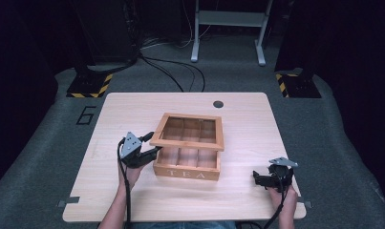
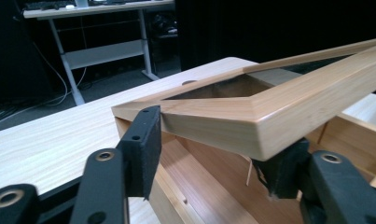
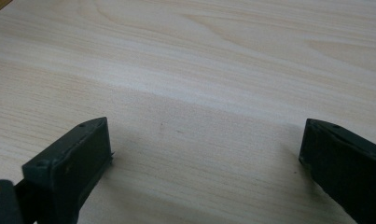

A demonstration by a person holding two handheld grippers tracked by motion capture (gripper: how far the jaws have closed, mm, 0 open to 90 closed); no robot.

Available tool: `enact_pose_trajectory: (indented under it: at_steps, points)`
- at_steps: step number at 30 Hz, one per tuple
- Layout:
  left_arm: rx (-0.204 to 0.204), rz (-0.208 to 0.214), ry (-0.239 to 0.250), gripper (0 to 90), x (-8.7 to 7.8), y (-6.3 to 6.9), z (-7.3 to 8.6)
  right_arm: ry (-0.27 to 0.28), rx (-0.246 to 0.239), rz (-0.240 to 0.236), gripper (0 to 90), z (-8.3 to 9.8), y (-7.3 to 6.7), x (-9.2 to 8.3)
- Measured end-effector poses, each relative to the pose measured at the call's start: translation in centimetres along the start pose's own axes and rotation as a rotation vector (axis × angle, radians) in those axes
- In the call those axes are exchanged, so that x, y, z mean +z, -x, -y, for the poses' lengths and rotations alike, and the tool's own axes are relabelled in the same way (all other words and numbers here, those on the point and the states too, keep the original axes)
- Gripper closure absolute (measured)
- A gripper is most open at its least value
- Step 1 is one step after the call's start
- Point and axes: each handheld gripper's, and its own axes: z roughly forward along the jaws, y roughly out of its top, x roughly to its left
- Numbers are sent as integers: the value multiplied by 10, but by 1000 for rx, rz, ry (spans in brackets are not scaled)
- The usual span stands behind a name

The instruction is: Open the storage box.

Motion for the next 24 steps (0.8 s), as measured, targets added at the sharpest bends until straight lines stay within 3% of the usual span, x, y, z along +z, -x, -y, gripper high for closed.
enact_pose_trajectory:
  at_steps: [12,24]
  points:
    - [-15,-6,-1,523,7,-12,-26,0,0,0,16,0,0,0]
    - [-20,-1,14,540,14,-20,-35,0,0,0,16,0,0,0]
